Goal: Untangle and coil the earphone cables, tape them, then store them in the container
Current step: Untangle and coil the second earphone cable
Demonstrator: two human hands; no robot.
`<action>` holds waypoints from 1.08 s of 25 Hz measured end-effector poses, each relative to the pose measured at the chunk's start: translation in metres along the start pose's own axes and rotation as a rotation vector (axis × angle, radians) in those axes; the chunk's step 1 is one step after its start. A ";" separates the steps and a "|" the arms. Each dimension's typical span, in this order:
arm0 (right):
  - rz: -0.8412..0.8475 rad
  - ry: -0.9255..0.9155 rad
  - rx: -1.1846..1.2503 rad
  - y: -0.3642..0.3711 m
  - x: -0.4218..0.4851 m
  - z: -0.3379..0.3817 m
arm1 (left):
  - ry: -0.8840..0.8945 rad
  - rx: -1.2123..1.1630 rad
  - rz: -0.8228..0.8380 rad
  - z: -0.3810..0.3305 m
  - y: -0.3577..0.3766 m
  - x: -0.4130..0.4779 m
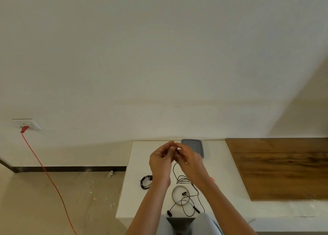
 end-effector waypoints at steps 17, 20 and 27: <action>-0.279 -0.136 -0.133 -0.062 0.025 -0.015 | 0.575 0.851 0.213 -0.009 -0.037 0.024; -0.308 -0.044 -0.098 -0.064 0.030 -0.018 | 0.170 0.504 0.432 -0.010 -0.031 0.015; -0.033 0.075 -0.120 -0.025 0.017 -0.026 | -0.376 -0.313 0.466 -0.021 -0.009 -0.009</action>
Point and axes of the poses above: each hand's wrist, its own x-axis towards the middle knuckle, its own y-axis out of the palm, z = x × y, the point moved 5 cm from there along x, towards the middle knuckle, and after that the axes turned 12 degrees about -z, right-handed, at the moved point
